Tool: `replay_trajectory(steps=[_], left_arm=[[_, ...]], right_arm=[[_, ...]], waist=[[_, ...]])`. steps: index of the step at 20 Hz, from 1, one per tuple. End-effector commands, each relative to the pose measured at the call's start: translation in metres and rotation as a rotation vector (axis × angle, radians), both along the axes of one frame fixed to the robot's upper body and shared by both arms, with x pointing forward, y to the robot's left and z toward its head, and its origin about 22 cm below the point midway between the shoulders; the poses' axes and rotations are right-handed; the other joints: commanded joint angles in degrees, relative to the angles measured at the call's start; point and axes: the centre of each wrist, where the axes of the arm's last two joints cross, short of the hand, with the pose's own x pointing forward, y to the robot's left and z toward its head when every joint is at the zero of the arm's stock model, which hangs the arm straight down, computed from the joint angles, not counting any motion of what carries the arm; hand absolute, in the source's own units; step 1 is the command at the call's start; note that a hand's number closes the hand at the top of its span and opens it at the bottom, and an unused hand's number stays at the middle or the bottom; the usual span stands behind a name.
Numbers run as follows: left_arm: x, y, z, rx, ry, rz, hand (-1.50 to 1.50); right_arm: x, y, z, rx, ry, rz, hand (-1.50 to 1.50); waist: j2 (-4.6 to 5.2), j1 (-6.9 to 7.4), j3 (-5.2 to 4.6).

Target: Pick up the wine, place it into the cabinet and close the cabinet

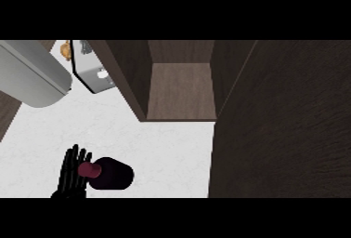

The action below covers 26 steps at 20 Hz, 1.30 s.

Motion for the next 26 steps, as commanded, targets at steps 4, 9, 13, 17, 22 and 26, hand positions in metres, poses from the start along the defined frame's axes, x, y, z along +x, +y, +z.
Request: replay_trajectory(steps=[4, 9, 13, 17, 22, 26], left_arm=[[0.000, 0.016, -0.019, -0.027, 0.002, -0.007, -1.50], [0.015, 0.013, -0.040, -0.018, 0.003, -0.004, -1.50], [0.003, 0.012, -0.051, -0.014, 0.019, -0.022, -1.50], [0.021, 0.023, -0.045, 0.000, 0.027, -0.011, -1.50], [0.008, 0.000, -0.062, -0.014, 0.035, -0.020, -1.50], [0.037, 0.006, -0.070, -0.051, 0.046, -0.035, -1.50]], right_arm=[[-0.028, -0.005, 0.016, 0.029, -0.057, 0.035, -1.50], [-0.039, -0.008, 0.015, 0.030, -0.058, 0.034, -1.50], [-0.040, -0.002, 0.031, 0.018, -0.059, 0.045, -1.50], [-0.037, 0.008, 0.024, 0.049, -0.049, 0.045, -1.50], [-0.033, 0.000, 0.014, 0.022, -0.052, 0.037, -1.50], [-0.038, -0.003, 0.029, 0.034, -0.075, 0.042, -1.50]], waist=[[0.04, 0.28, 0.02], [0.01, -0.16, 0.03], [-0.02, 0.08, -0.01], [0.02, 0.05, 0.00], [0.04, 0.13, 0.04], [0.05, -0.21, -0.01]])
